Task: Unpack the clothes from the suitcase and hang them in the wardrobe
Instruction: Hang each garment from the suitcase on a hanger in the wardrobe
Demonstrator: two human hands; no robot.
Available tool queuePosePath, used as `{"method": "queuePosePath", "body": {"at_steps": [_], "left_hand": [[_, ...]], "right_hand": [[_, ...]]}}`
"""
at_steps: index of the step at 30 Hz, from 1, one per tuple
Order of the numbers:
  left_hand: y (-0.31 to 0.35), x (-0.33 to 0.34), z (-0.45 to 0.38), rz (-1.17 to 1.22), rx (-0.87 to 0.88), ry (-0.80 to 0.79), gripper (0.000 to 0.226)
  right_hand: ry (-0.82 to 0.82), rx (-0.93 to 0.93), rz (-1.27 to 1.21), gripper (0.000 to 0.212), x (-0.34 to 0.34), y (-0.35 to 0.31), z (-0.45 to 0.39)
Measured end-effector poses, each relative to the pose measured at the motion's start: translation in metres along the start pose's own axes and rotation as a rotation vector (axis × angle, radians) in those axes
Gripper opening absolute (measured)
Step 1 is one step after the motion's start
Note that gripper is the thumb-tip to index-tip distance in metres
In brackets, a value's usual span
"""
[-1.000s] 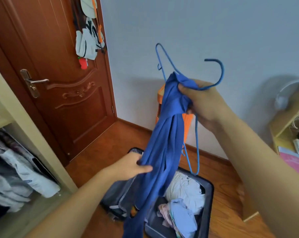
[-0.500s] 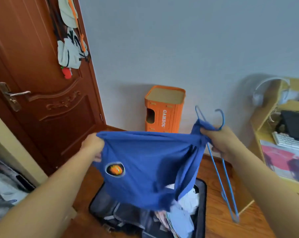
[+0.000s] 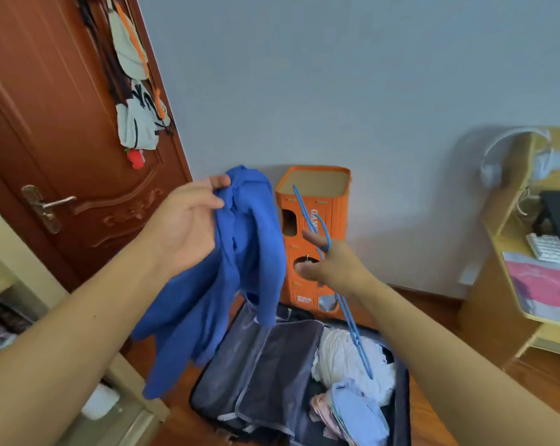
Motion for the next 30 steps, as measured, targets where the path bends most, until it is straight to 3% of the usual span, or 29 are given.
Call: {"method": "queuePosePath", "body": {"at_steps": [2,5,7,10,15,17,20,23,25,27,30], "left_hand": [[0.017,0.004,0.001,-0.083,0.097,0.023,0.036],[0.032,-0.007,0.003,-0.164,0.202,0.143,0.043],[0.035,-0.018,0.007,-0.204,0.218,0.238,0.047],[0.035,-0.036,0.019,-0.189,0.249,0.406,0.053],[0.027,-0.041,0.025,-0.152,0.277,0.509,0.063],[0.023,-0.035,0.020,-0.141,0.285,0.504,0.063],[0.018,-0.022,0.015,-0.139,0.275,0.468,0.057],[0.022,-0.027,0.013,-0.185,0.268,0.454,0.058],[0.032,-0.042,0.013,-0.430,0.276,0.475,0.063],[0.042,-0.054,0.010,-0.885,0.324,0.481,0.067],[0.031,-0.062,-0.006,-1.430,0.259,0.379,0.061]], "right_hand": [[-0.118,-0.049,-0.067,0.079,0.030,-0.016,0.006],[-0.262,-0.143,-0.238,0.026,0.075,-0.034,0.029],[-0.299,-0.171,-0.300,0.042,0.093,-0.035,0.047],[-0.257,-0.119,-0.380,0.096,0.104,-0.017,0.072],[-0.114,-0.117,-0.315,0.119,0.126,-0.024,0.097],[0.025,-0.082,-0.301,0.089,0.119,-0.030,0.086],[0.195,-0.044,-0.278,0.024,0.082,-0.033,0.061],[0.287,-0.014,-0.165,0.053,0.037,-0.020,0.042],[0.339,0.013,-0.042,0.046,-0.002,-0.011,0.038],[0.322,0.001,0.066,0.036,-0.038,-0.017,0.035],[0.157,0.008,-0.197,0.026,-0.055,-0.035,0.026]]}}
Point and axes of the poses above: each hand's wrist, its own z-axis away from the middle knuckle, its own x-axis out of the palm, y = z × x, the point moved 7 cm from there along -z, towards the middle knuckle, and after that the axes turned 12 degrees about z, right-handed, at the moved point
